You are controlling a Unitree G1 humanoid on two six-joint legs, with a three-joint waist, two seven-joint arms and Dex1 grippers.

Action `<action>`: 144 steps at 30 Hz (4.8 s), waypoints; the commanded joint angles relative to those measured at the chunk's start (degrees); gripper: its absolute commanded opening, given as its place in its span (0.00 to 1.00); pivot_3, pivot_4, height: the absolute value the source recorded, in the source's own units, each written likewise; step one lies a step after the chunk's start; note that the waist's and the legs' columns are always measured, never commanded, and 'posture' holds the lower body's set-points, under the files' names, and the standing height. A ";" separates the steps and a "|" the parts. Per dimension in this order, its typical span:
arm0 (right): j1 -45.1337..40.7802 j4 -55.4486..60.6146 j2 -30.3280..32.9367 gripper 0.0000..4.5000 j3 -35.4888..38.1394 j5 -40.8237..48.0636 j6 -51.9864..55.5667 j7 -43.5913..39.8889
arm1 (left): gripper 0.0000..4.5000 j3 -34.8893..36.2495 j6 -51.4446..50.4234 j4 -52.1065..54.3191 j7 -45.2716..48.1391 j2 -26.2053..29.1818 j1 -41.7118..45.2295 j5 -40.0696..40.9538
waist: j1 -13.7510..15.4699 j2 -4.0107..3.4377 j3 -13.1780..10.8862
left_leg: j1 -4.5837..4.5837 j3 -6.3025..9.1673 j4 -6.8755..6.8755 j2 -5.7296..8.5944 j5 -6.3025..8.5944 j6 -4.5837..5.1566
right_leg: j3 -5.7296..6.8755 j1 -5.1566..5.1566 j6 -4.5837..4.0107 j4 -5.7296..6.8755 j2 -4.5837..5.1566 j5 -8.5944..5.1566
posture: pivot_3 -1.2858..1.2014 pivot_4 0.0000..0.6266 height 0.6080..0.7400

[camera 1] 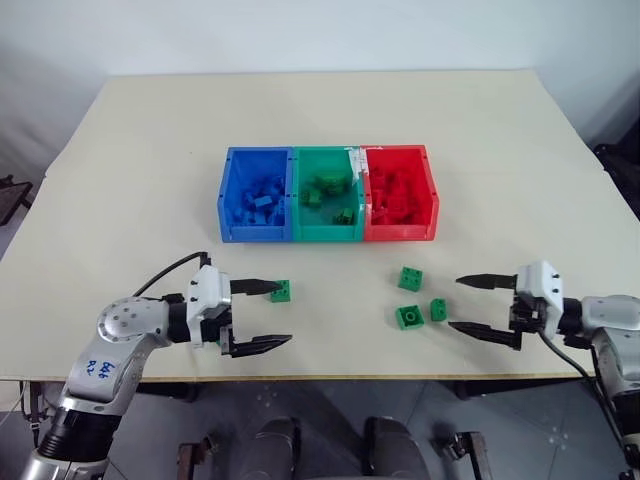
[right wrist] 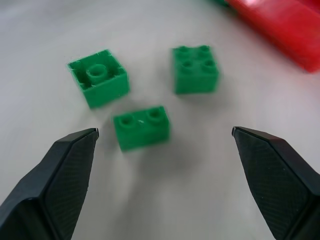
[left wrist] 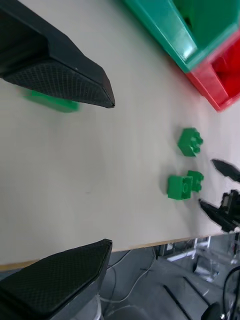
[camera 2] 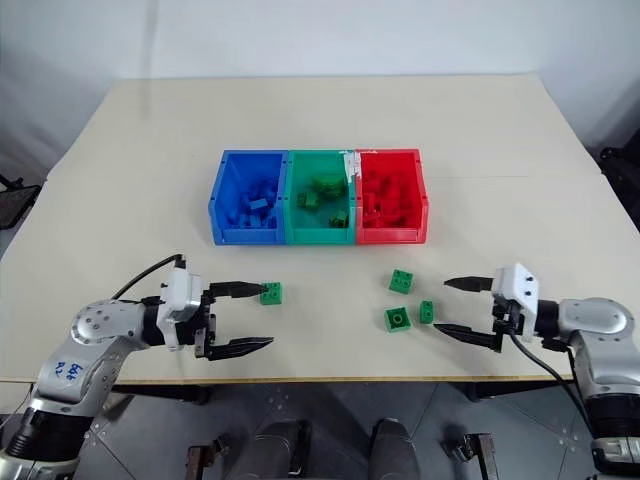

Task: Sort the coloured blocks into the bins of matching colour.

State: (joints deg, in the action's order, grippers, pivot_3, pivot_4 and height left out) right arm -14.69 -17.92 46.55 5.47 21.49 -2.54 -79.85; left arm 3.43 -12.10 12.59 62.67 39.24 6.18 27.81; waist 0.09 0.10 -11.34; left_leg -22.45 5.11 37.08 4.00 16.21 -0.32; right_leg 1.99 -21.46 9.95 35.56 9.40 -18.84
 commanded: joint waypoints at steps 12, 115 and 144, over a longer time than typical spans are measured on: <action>-4.25 -6.29 -3.09 0.34 -1.94 -1.35 -3.90 -2.33 | 1.00 6.82 1.22 4.68 -2.21 0.30 -5.97 1.19 | 0.00 0.00 0.00 | 0.01 0.01 0.01 -0.01 0.01 0.00 | 0.00 0.00 0.00 0.01 0.00 0.00 | 0.52 0.24 1.00; -30.00 7.86 -19.27 0.33 -9.25 1.10 21.88 18.59 | 1.00 19.08 3.04 4.96 -10.47 -3.98 -15.60 5.36 | -0.77 -0.01 -0.02 | 0.16 -0.48 0.08 -0.74 0.55 -0.16 | 0.05 -0.19 -0.24 0.07 -0.47 0.04 | 0.52 0.24 1.00; -15.69 18.77 -11.94 1.00 -0.66 5.22 14.91 10.39 | 1.00 11.70 -0.92 6.39 -11.89 -0.80 -8.07 2.19 | -0.07 -0.01 -0.01 | 0.10 -0.79 0.16 -0.72 0.84 -0.10 | -0.17 -0.34 -0.37 0.08 -0.75 0.07 | 0.52 0.24 1.00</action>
State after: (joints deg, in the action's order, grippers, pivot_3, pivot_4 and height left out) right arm -31.98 -3.42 32.84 1.54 24.32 11.85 -68.18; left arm 16.30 -12.95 19.08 49.54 37.56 -2.64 30.41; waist 0.02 0.09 -11.36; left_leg -22.34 4.30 37.21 3.25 17.06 -0.43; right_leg 1.83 -21.80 9.57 35.63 8.61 -18.78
